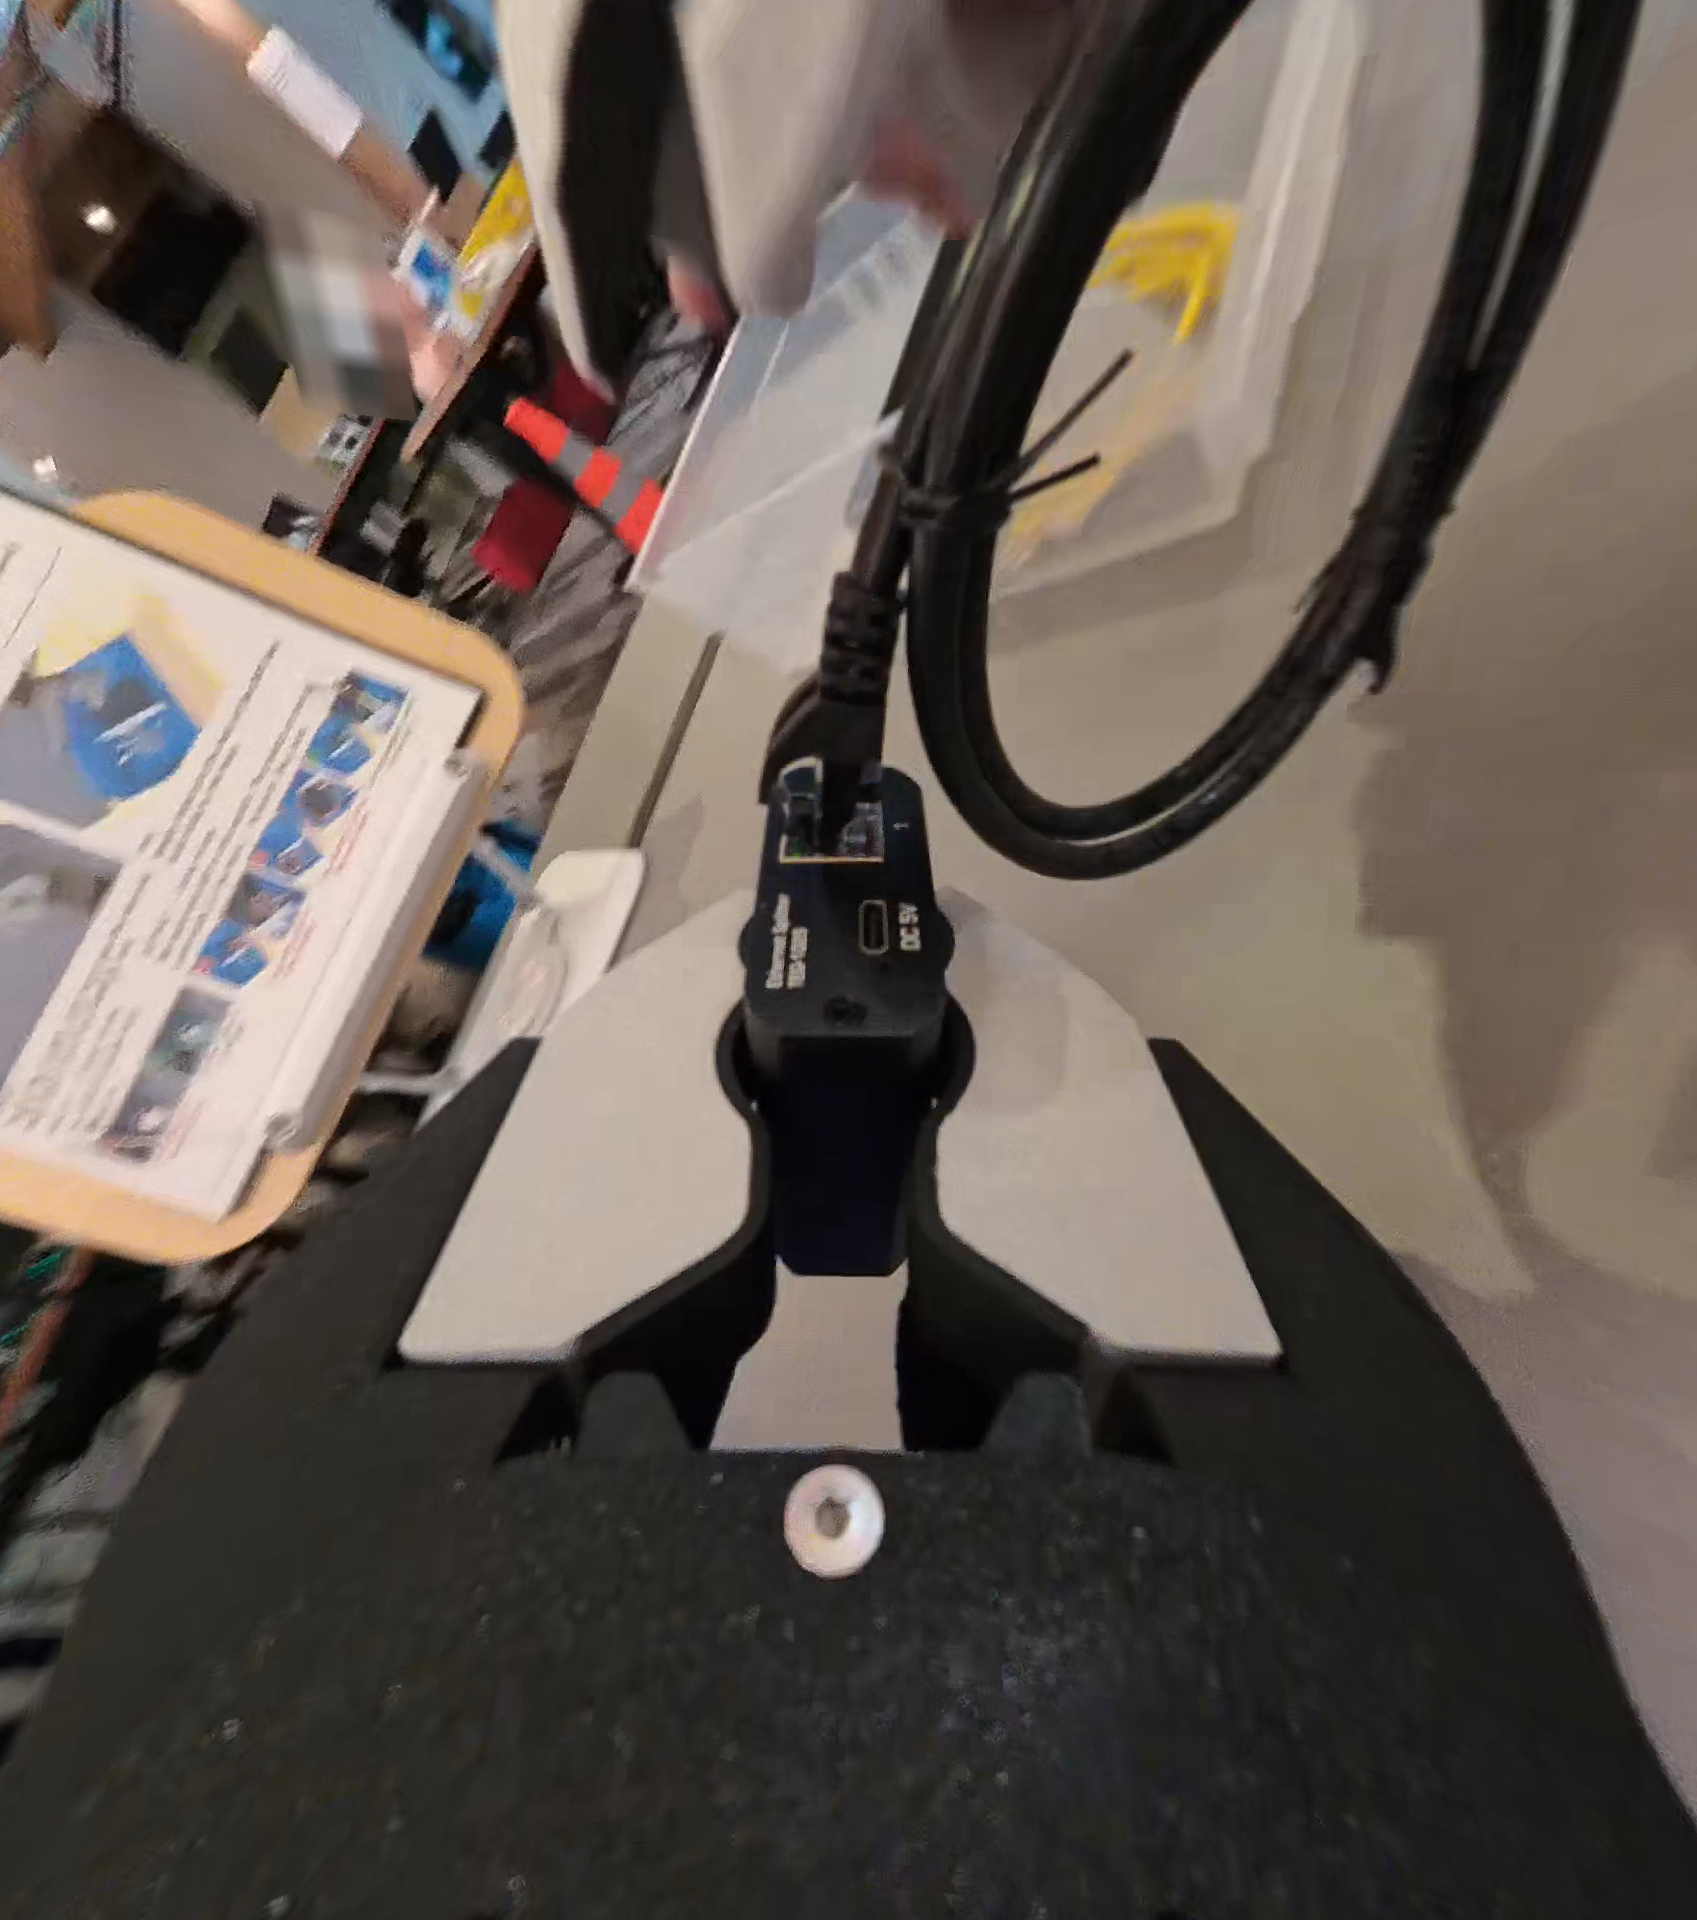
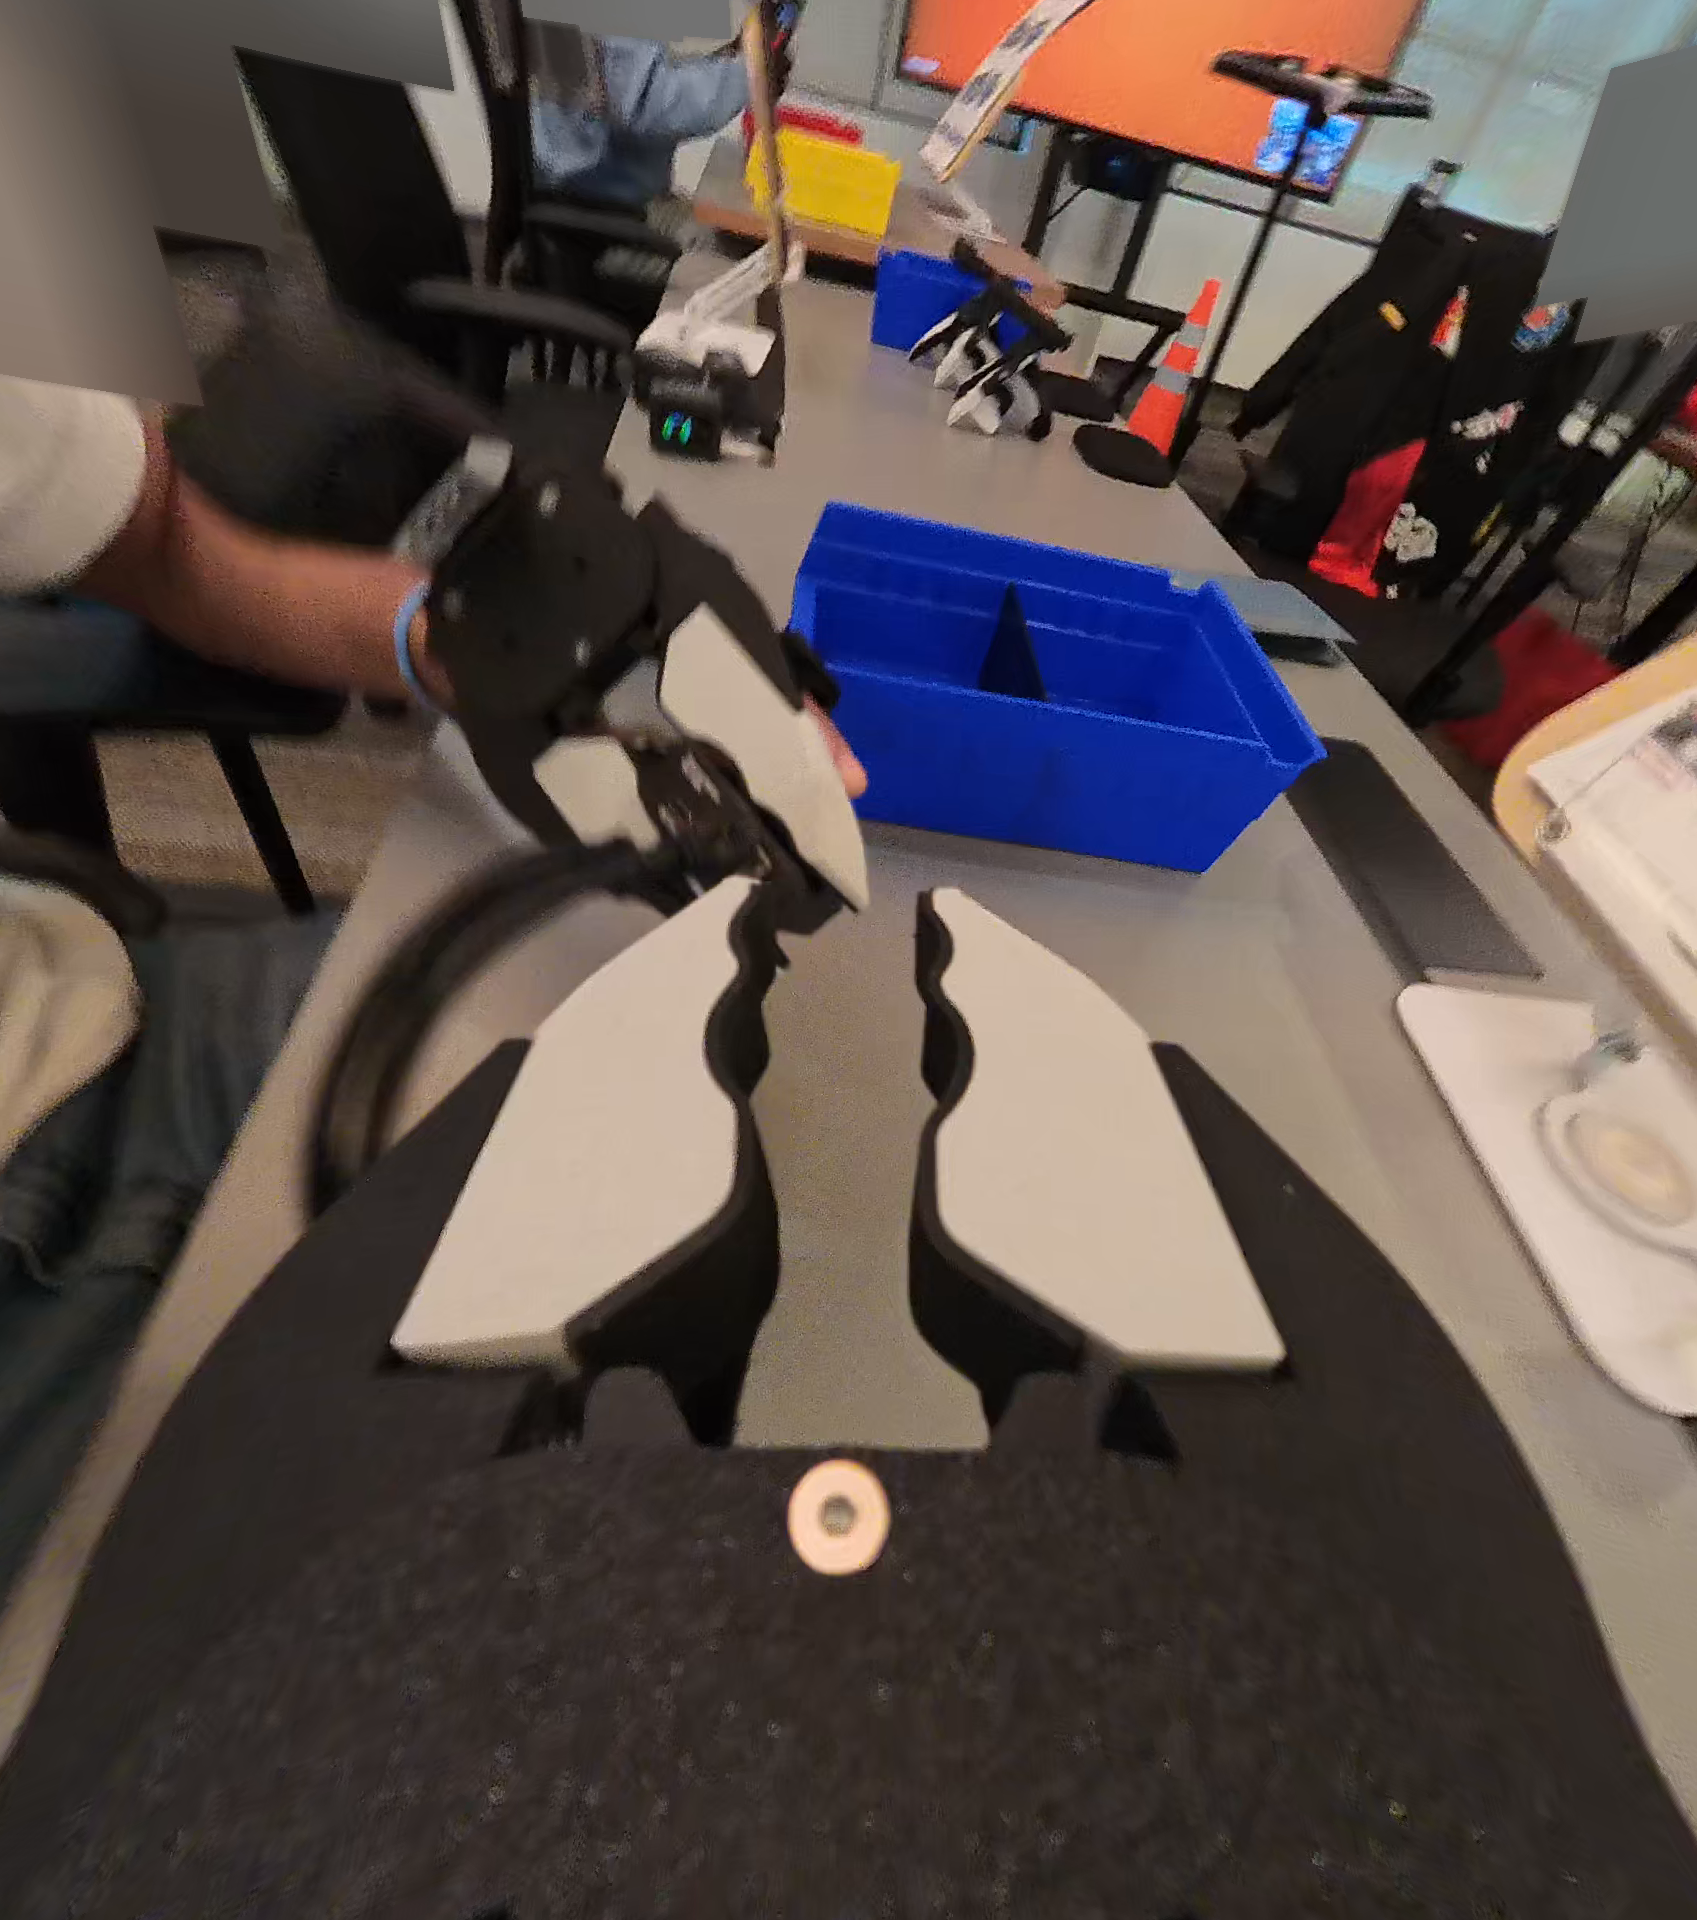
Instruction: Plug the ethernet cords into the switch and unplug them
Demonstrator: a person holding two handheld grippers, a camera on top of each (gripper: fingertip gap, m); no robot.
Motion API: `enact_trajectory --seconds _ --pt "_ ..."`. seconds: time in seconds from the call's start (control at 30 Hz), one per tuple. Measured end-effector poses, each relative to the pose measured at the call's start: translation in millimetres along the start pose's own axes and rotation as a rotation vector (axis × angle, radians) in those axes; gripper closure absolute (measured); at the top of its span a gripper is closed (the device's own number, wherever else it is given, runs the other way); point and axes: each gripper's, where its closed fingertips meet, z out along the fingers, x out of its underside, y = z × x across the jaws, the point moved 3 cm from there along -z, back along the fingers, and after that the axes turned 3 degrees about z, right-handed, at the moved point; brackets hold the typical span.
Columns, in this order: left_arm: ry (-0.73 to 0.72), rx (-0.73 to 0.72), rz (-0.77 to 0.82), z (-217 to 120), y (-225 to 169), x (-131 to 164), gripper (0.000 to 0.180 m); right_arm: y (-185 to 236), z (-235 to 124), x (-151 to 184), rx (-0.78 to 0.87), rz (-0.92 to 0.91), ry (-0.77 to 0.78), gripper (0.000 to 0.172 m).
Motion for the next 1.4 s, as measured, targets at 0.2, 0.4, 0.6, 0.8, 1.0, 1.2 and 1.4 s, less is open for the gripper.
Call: enact_trajectory --seconds 0.2,0.4,0.6,0.8,1.0,1.2,1.4 --pt "-0.131 0.177 -0.174 -4 -11 -15 0.156 32 30 9 -0.130 -0.234 -0.057 0.149" --pt "-0.204 0.240 -0.241 -10 -10 -20 0.156 35 43 7 -0.165 -0.248 -0.130 0.154" --pt "-0.215 0.302 -0.287 -8 -16 -21 0.155 39 50 12 -0.254 -0.145 -0.243 0.157" --pt "-0.251 0.350 -0.362 -8 -15 -23 0.155 37 52 8 -0.255 -0.085 -0.315 0.158" --pt "-0.252 0.352 -0.375 -10 -14 -26 0.155 38 51 6 -0.268 -0.079 -0.367 0.159" --pt "-0.260 0.387 -0.419 -12 -15 -32 0.155 40 48 4 -0.303 -0.094 -0.360 0.160" --pt "-0.256 0.443 -0.490 -10 -17 -33 0.155 38 47 5 -0.286 -0.054 -0.343 0.160"
